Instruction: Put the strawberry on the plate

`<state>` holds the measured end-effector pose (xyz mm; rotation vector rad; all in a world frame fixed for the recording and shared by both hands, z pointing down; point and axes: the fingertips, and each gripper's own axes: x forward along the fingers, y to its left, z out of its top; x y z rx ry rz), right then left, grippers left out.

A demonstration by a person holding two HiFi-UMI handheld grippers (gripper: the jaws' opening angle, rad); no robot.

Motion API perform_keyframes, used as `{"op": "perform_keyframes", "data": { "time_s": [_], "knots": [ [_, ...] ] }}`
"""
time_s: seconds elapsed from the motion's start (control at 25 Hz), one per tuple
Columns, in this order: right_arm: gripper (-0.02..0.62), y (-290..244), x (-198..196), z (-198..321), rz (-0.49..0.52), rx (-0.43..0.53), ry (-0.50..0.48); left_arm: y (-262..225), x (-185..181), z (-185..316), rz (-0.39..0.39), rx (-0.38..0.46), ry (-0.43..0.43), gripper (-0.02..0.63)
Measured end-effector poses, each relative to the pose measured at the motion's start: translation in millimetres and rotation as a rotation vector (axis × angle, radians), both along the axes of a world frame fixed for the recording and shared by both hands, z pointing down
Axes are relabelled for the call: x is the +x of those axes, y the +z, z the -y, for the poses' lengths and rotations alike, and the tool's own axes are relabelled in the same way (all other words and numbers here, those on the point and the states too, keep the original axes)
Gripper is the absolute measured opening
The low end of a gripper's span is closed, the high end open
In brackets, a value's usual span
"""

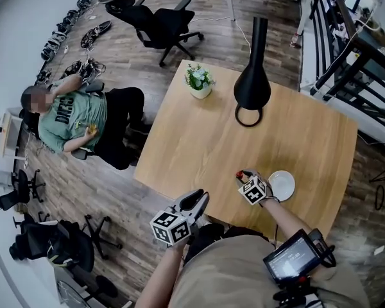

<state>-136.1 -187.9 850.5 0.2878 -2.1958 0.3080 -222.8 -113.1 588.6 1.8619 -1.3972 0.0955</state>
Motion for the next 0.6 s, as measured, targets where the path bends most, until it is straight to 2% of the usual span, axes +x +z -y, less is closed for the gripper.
{"op": "perform_keyframes", "data": {
  "time_s": [0.6],
  "knots": [
    [0.144,-149,25,22,0.249,0.187,0.146,-13,21,19,-0.012,0.067,0.055,0.092]
  ]
}}
